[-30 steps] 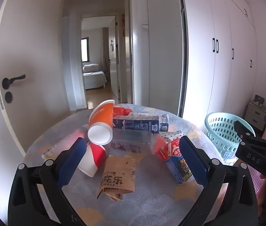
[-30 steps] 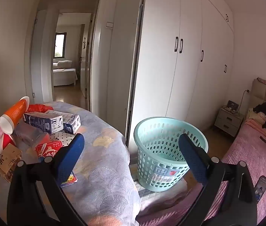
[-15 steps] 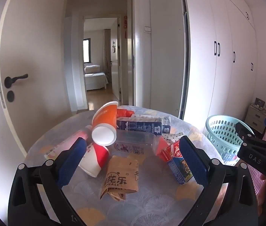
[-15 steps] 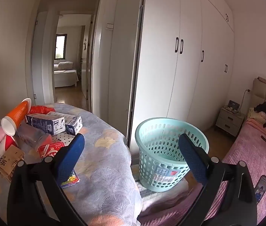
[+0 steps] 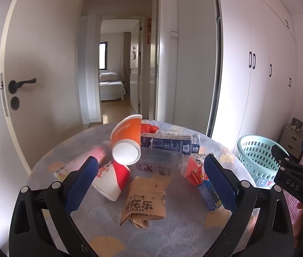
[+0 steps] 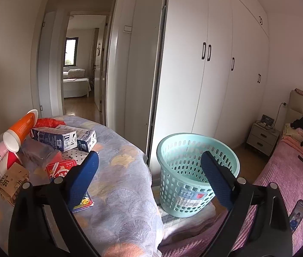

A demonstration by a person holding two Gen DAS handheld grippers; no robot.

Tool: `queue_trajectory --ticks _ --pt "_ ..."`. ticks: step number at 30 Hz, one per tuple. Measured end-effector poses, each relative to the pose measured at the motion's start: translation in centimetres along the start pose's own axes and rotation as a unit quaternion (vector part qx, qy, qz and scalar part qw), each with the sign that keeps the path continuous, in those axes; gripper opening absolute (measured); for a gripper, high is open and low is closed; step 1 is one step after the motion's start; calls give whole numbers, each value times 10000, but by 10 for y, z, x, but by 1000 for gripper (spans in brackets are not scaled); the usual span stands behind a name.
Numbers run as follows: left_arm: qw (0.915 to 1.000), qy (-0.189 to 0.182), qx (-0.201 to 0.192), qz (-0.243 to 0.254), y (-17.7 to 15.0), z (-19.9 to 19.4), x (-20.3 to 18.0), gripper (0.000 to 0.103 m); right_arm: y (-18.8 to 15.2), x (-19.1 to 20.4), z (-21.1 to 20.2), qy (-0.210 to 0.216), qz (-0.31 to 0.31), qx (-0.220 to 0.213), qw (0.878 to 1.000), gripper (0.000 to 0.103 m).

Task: Collect trash
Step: 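Move both grippers toward the trash on the table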

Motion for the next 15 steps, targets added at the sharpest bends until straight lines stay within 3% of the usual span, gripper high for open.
queue_trajectory --ticks 15 --pt "9996 20 -54 -263 7 -3 20 95 -1 6 0 62 -44 10 10000 86"
Point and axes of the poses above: each gripper's, at about its wrist camera, not at the fingertips, and z roughly the way its jaws point, x to its left, y to its top, the point moved 5 cm from there along z, roughly the way its jaws point, and after that the axes turned 14 degrees about -z, right-handed, at the moved point
